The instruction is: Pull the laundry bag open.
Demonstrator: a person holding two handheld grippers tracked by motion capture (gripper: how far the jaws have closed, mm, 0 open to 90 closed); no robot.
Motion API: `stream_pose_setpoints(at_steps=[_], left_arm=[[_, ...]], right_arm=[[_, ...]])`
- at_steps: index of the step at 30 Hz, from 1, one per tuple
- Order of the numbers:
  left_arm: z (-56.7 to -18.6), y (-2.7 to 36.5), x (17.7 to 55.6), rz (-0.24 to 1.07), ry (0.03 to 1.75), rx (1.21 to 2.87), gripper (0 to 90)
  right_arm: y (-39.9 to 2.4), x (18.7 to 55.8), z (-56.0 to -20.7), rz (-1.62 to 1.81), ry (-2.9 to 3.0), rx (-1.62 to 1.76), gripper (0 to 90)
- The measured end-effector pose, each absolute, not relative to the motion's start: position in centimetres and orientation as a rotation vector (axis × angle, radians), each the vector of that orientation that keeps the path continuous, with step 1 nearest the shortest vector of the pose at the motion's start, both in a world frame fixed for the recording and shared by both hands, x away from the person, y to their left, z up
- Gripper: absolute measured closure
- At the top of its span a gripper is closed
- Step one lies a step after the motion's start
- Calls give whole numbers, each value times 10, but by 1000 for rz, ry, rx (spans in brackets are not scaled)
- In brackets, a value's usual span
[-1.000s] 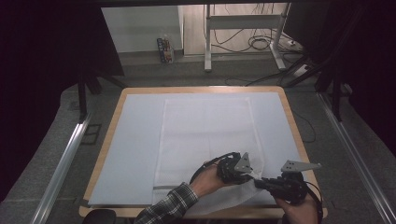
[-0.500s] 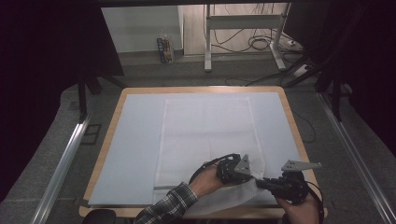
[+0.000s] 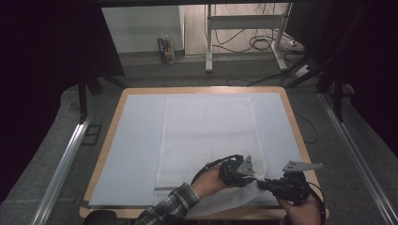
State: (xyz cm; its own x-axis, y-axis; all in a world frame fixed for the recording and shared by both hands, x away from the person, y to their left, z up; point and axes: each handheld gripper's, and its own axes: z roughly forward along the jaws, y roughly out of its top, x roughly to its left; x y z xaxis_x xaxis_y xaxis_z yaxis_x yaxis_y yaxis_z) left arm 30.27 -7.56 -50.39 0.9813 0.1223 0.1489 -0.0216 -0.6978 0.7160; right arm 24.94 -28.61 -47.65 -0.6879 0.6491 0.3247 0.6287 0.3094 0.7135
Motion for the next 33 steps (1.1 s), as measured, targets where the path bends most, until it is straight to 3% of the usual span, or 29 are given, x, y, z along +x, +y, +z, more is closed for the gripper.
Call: stream_pose_setpoints(at_steps=[6, 9, 15, 23, 33], left_arm=[[-504, -77, 302, 293, 87, 2318, 631], [-504, -77, 301, 315, 83, 2319, 630], [-505, -78, 302, 264, 61, 2323, 774], [-508, -79, 302, 247, 56, 2333, 862], [-509, -79, 300, 278, 38, 2343, 865]], right_arm=[[-285, 249, -476, 1359, 2526, 1227, 808], [-286, 249, -477, 1363, 2523, 1231, 808], [-286, 249, -476, 1362, 2523, 1230, 807], [-287, 249, -476, 1363, 2516, 1237, 797], [-288, 253, -478, 1364, 2498, 1322, 576]])
